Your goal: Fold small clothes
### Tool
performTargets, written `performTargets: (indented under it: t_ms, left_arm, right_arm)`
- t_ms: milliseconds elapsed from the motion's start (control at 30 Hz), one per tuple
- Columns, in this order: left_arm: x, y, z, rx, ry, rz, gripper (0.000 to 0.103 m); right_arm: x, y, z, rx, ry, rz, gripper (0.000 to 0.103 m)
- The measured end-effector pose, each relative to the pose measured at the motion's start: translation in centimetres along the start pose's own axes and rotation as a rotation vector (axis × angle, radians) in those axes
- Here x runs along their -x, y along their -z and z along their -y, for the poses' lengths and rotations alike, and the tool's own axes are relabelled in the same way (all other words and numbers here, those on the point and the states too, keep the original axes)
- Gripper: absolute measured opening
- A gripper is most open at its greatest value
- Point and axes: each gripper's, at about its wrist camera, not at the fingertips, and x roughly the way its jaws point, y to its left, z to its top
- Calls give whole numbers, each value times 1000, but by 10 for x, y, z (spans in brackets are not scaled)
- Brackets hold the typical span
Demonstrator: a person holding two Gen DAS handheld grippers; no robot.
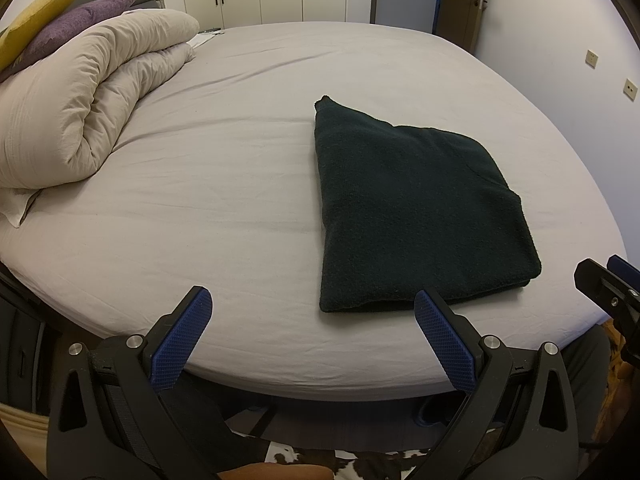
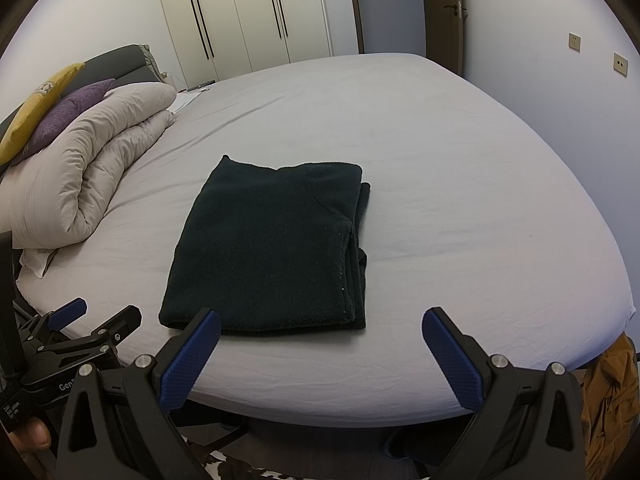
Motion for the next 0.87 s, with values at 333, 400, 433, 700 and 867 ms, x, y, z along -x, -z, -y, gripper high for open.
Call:
performTargets:
  t_ms: [333,400,433,700,867]
  left_arm:
    - [0,1,0,3,-1,-2,103]
    - [0,1,0,3,-1,-3,103]
    - [0,1,0,3,0,-3,103]
    - [0,2,-1,5,-1,-4,103]
    - [1,3,0,7,-13,6,103]
  right_arm:
    - [0,0,0,0,0,-1,103]
    - [0,0,1,0,0,-1,103]
    - [0,0,1,0,0,-1,103]
    - [0,-1,1,0,0,-2,103]
    - [0,-1,1,0,-2,-2,103]
